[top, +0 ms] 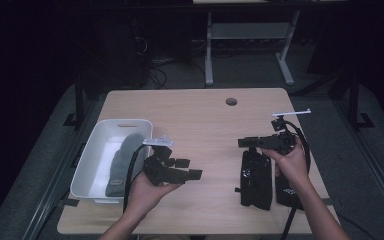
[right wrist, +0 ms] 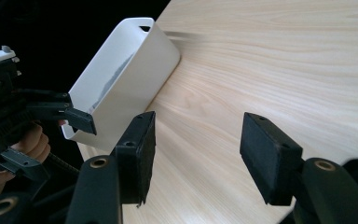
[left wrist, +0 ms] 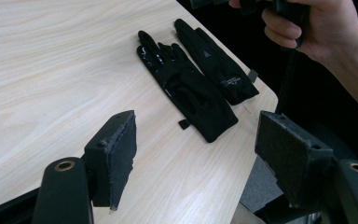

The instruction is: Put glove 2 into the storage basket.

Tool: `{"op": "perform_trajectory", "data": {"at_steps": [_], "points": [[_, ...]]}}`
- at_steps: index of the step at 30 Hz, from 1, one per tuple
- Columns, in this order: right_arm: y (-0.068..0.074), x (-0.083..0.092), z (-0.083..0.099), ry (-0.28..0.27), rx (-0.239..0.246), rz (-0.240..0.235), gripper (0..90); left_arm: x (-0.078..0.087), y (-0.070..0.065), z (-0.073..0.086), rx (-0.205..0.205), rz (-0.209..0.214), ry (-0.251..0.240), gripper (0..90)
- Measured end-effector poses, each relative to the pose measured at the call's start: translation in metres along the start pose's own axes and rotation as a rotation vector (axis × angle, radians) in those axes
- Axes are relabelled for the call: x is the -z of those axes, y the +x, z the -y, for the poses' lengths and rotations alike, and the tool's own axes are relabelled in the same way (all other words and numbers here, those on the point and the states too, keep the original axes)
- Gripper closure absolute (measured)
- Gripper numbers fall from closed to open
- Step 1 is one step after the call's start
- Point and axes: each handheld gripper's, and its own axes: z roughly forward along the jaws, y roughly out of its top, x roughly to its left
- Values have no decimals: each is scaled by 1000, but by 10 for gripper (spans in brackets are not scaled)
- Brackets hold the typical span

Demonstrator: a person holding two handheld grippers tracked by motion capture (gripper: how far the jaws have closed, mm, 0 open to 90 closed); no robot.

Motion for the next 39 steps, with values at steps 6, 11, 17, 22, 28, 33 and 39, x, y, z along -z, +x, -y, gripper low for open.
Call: {"op": "perform_trajectory", "data": {"at_steps": [6, 11, 17, 22, 28, 33, 39], "points": [[-10, 10, 9, -10, -7, 18, 450, -8, -2, 0, -16, 11, 8, 289], [-18, 20, 17, -20, -20, 35, 451, -15, -6, 0, -9, 21, 10, 287], [-29, 32, 29, -30, -39, 58, 453, -22, -8, 0, -14, 31, 17, 283], [-39, 41, 40, -41, -56, 79, 458, -29, -10, 2, -19, 35, 20, 281], [-48, 49, 53, -37, -65, 110, 462, -35, -11, 4, -22, 40, 27, 279], [-56, 54, 62, -33, -70, 136, 468, -40, -12, 5, -24, 42, 33, 277], [-64, 62, 72, -28, -78, 174, 479, -43, -13, 6, -31, 47, 42, 276]]}}
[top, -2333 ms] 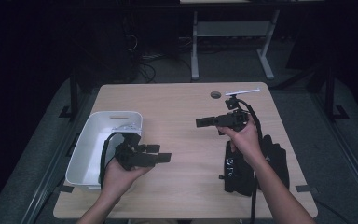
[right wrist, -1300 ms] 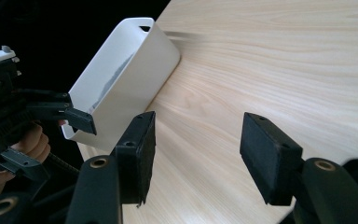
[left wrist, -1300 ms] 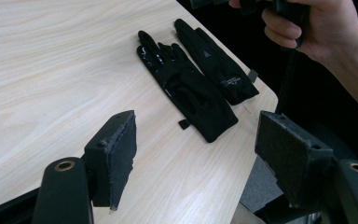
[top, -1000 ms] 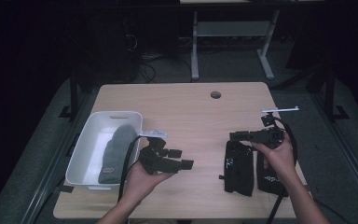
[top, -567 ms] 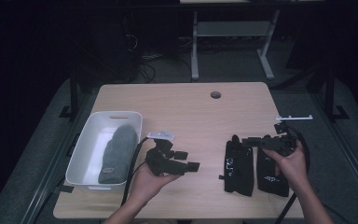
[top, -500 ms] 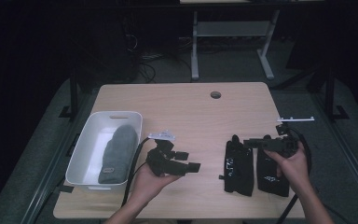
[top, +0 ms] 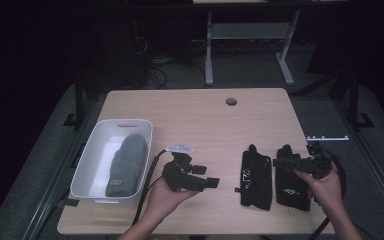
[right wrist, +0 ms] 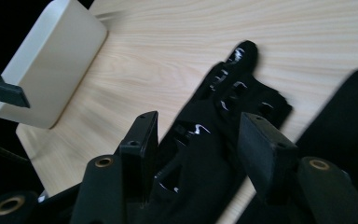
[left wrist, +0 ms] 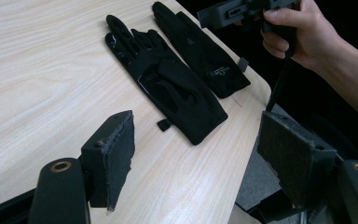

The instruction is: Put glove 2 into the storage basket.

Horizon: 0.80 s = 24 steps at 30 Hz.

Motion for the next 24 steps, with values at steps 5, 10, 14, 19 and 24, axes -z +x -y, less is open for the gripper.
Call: {"op": "perform_trajectory", "data": {"at_steps": [5, 10, 14, 19, 24], "points": [[-8, 5, 8, 6, -2, 41, 496, -2, 0, 1, 3, 1, 1, 275], [-15, 8, 15, 17, 4, 82, 512, -5, 0, 3, 2, 3, 5, 275], [-21, 10, 21, 29, 17, 135, 519, -6, 0, 4, 4, 7, 10, 274], [-27, 12, 25, 35, 31, 182, 535, -8, 1, 5, 5, 9, 11, 274], [-30, 12, 28, 54, 53, 245, 548, -8, 1, 6, 7, 10, 12, 274]]}}
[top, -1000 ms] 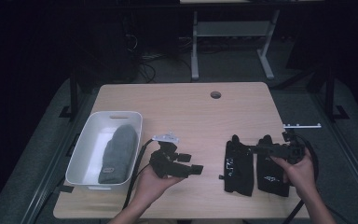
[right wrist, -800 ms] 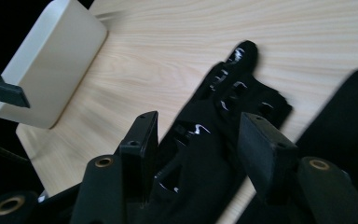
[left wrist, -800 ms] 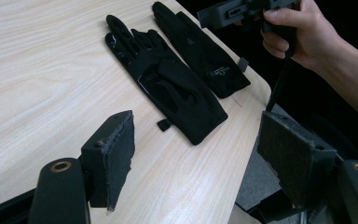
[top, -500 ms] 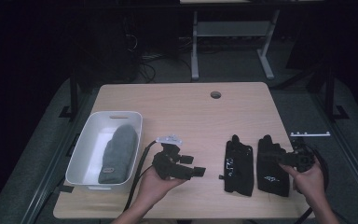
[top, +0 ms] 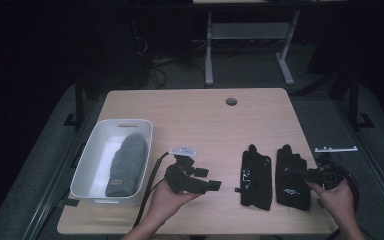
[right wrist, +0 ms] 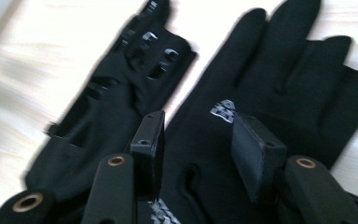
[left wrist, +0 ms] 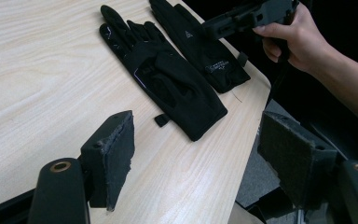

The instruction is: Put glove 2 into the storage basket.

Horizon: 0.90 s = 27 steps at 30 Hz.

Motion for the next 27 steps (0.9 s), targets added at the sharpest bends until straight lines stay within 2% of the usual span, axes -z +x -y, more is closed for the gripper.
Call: {"op": "perform_trajectory", "data": {"at_steps": [1, 3, 8, 13, 17, 18, 19, 27], "points": [[0, 0, 1, 6, -1, 13, 548, 0, 0, 0, 2, 0, 0, 274], [-1, -2, 3, 11, 35, 49, 555, -1, 0, 1, 5, 1, 2, 274], [3, -6, 6, 32, 62, 105, 557, -2, 0, 2, 3, 5, 3, 273], [12, -12, 10, 42, 141, 167, 560, -3, 0, 2, 6, 6, 3, 273], [21, -16, 13, 46, 244, 242, 570, -3, 0, 3, 5, 9, 6, 273], [21, -16, 13, 46, 244, 242, 570, -3, 0, 3, 5, 9, 6, 273], [25, -18, 14, 51, 279, 273, 580, -3, 0, 4, 6, 9, 4, 273], [29, -19, 12, 55, 270, 299, 745, -1, 2, 6, 11, 6, -1, 273]]}}
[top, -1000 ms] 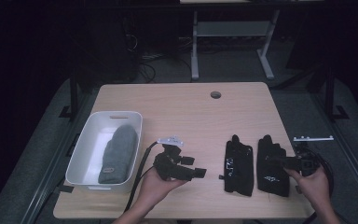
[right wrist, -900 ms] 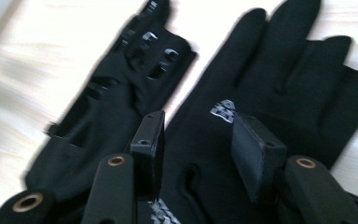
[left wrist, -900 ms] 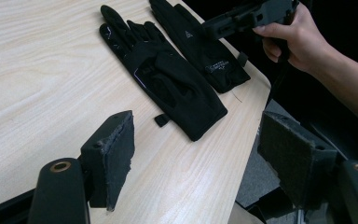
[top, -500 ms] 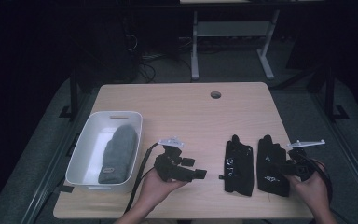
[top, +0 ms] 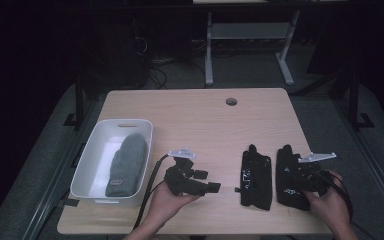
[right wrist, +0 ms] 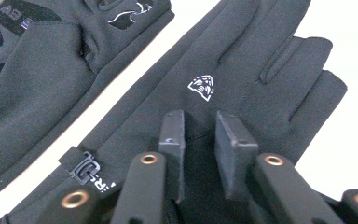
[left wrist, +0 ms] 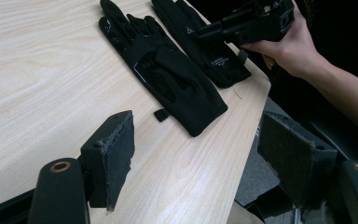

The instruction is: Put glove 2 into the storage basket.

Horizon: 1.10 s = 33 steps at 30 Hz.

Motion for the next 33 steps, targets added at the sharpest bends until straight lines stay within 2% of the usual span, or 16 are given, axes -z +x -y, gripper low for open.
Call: {"op": "perform_trajectory", "data": {"at_steps": [5, 6, 10, 13, 20, 33], "points": [[-2, 1, -1, 5, -30, -16, 820, 0, 0, 0, -1, 2, 0, 273], [-3, 1, -2, 6, -50, -25, 830, 0, 0, 0, -1, 2, 1, 274], [-5, 2, -2, 10, -80, -45, 854, 0, 1, 0, 2, 0, 1, 273], [-6, 3, -3, -3, -81, -53, 866, 1, 1, 0, -1, -3, 3, 273], [-8, 8, -4, -18, -119, -70, 869, 1, 1, 0, 1, -2, 1, 273], [-9, 23, -12, -73, -123, -93, 870, 2, 1, -2, -5, -4, 0, 273]]}}
